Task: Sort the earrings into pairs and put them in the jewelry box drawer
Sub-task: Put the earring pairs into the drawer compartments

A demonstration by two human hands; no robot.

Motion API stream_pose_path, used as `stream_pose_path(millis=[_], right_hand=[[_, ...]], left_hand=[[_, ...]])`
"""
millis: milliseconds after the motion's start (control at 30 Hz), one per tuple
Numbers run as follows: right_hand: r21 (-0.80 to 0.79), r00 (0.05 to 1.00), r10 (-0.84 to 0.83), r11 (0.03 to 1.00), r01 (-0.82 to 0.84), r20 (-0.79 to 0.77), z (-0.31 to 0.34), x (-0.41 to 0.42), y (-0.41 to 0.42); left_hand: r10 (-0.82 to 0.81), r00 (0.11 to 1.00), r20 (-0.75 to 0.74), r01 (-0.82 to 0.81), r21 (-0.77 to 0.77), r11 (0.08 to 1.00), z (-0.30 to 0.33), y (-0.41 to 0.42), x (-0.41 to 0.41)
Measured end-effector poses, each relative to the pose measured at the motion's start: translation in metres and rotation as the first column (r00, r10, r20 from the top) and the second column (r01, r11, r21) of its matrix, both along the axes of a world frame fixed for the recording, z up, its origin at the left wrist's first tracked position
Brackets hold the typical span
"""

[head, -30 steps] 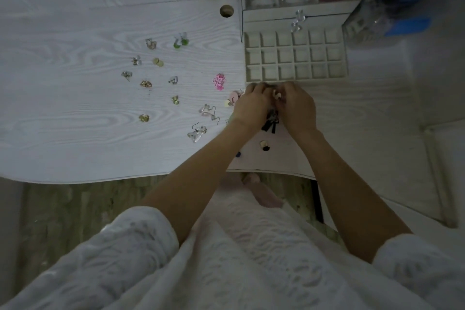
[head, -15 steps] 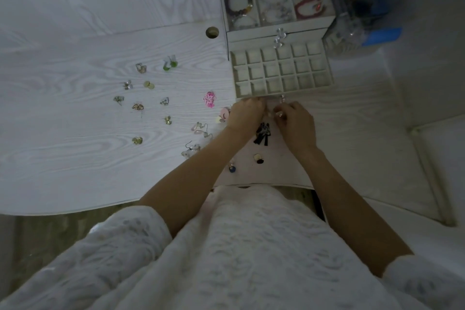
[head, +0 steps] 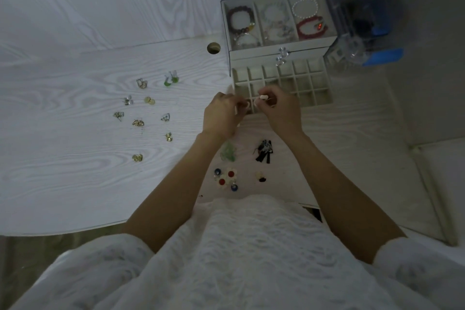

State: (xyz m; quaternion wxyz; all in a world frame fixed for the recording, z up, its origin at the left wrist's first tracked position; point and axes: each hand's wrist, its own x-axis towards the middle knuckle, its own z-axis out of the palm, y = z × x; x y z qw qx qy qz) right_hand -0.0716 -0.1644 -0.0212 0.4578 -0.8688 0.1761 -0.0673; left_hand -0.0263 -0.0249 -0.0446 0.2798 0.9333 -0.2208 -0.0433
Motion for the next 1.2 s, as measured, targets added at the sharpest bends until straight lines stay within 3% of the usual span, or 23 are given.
stream_pose_path(millis=[100, 267, 500, 633, 867, 1100, 1200], right_hand=[[-0.027, 0.999, 0.040, 0.999, -0.041, -0.031, -0.003, 0.010, 0.005], [-0.099, 0.977, 0.181, 0.976, -0.192, -0.111, -0.013, 0.018, 0.009], [-0.435, 0.927, 0.366, 0.824, -0.363, -0.081, -0.019, 0.011, 0.007], [-0.556, 0.925, 0.371, 0.754, -0.350, -0.079, -0.018, 0.012, 0.008], [-0.543, 0.912, 0.405, 0.753, -0.372, -0.065, -0.022, 0.005, 0.011], [-0.370, 0.963, 0.262, 0.902, -0.222, 0.061, -0.005, -0.039, -0.009], [-0.288, 0.974, 0.217, 0.930, -0.227, -0.066, -0.011, -0.067, -0.016]], left_hand=[[-0.086, 0.996, 0.023, 0.085, 0.038, 0.996, 0.001, 0.006, 0.005], [-0.103, 0.984, 0.145, 0.095, 0.058, 0.994, -0.002, 0.023, -0.004], [-0.044, 0.981, 0.188, 0.044, 0.002, 0.999, -0.005, 0.022, -0.017], [-0.028, 0.988, 0.149, 0.029, -0.003, 1.000, -0.002, 0.021, -0.021], [-0.083, 0.991, 0.101, 0.083, -0.001, 0.997, 0.000, 0.025, -0.022], [-0.059, 0.989, 0.139, 0.067, -0.051, 0.996, -0.001, 0.024, -0.043], [-0.104, 0.994, 0.020, 0.104, -0.010, 0.995, -0.006, 0.019, -0.061]])
